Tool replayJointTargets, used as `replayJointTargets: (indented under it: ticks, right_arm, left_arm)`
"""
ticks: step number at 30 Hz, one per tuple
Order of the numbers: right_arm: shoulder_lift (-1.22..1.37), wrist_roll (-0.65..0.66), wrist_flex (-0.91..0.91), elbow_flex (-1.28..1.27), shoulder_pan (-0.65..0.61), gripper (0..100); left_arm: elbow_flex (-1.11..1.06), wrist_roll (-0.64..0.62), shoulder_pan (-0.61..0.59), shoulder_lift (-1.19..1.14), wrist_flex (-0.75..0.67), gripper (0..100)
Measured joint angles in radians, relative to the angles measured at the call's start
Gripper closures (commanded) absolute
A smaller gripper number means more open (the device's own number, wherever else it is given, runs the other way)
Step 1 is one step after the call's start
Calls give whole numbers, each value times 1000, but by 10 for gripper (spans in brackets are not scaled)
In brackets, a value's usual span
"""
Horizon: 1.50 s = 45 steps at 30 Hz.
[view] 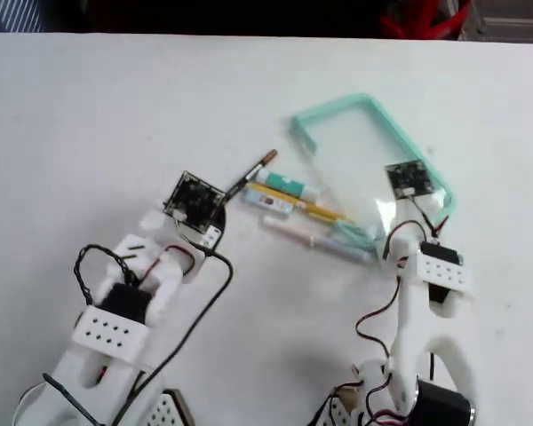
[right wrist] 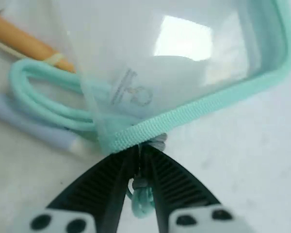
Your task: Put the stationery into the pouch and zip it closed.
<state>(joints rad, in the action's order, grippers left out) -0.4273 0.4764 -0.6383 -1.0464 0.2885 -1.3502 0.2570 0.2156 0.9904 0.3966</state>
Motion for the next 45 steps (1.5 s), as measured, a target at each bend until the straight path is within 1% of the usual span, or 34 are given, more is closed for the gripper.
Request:
replayJointTargets:
  ticks: [3,4,7,8,9,15,20,21,23,26,27,28,33,37,38,40,42,45]
  right_arm:
    - [-95,-46,-71,0,29,966]
    - [-130,-49,-92,-8,25,944]
    - [-219,-52,-114,-66,-25,810]
    - [-241,-41,-114,-81,-35,774]
    - [-255,-37,-114,-94,-38,761]
    - [-241,-26,-58,-123,-46,769]
    - [-100,-25,-38,-83,-46,775]
    - [-66,-25,-38,-61,-44,788]
    - [8,-25,-38,-21,-46,845]
    - [101,-25,-38,35,-44,972]
    - [124,-25,-38,51,-44,990]
    - [140,-25,-38,60,-44,972]
    - [141,-25,-37,72,-37,980]
    - [100,-23,-37,74,2,980]
    - [77,-23,-37,74,5,980]
    - [18,-23,-44,75,6,981]
    - [-43,-23,-84,106,6,981]
    - [-118,-25,-187,204,-11,981]
  left_arm:
    - [0,0,0,0,0,854]
    - [0,0,0,0,0,854]
    - [0,0,0,0,0,855]
    - [0,0,0,0,0,855]
    - [0,0,0,0,0,855]
    - [0,0,0,0,0,856]
    - [0,0,0,0,0,855]
    - [0,0,0,0,0,855]
    - [0,0,0,0,0,854]
    - [0,0,0,0,0,854]
    - [0,0,0,0,0,854]
    - [0,0,0,0,0,854]
    - [0,0,0,0,0,854]
    - [0,0,0,0,0,847]
    - [0,0,0,0,0,831]
    - [0,0,11,0,0,767]
    - [0,0,26,0,0,714]
    - [0,0,52,0,35,706]
